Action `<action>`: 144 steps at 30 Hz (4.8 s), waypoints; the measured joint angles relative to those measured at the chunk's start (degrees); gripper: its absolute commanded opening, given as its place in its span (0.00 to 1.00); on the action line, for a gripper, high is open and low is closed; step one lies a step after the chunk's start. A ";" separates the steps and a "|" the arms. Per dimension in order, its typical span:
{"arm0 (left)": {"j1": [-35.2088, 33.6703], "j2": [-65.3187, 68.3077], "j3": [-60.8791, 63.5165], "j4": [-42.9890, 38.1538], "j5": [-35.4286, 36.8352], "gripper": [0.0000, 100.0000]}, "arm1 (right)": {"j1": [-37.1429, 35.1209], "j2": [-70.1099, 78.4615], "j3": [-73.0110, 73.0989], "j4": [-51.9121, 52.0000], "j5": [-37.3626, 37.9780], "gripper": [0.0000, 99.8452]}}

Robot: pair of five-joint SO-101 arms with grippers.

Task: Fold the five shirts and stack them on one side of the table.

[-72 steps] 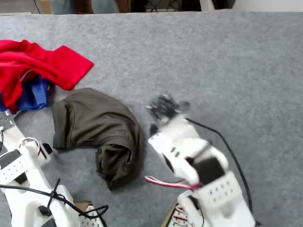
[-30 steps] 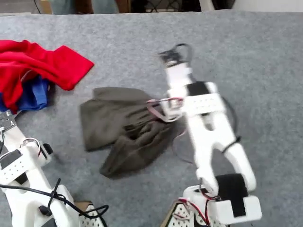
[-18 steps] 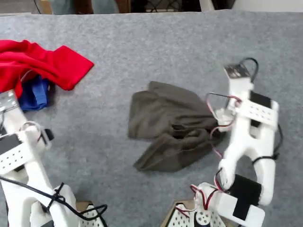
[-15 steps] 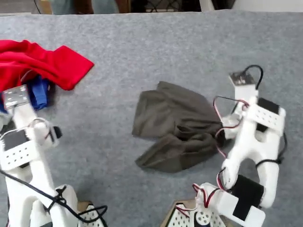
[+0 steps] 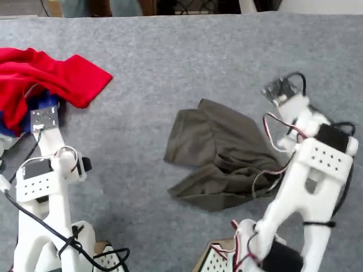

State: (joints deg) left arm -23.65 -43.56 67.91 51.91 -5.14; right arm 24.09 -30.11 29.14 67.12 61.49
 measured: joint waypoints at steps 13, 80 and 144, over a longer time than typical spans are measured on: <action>0.18 0.00 4.04 -4.13 0.00 0.24 | -27.25 20.40 -12.40 -5.98 -8.70 0.15; 0.18 0.00 4.75 -4.22 0.00 0.24 | -40.97 93.98 -88.53 24.79 -1.14 0.08; 59.43 39.30 -45.98 17.49 0.00 0.24 | 26.20 35.96 -40.26 16.70 5.71 0.01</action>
State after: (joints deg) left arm 35.78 -4.26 21.93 69.41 -5.14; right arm 50.29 5.85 -11.12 83.82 67.21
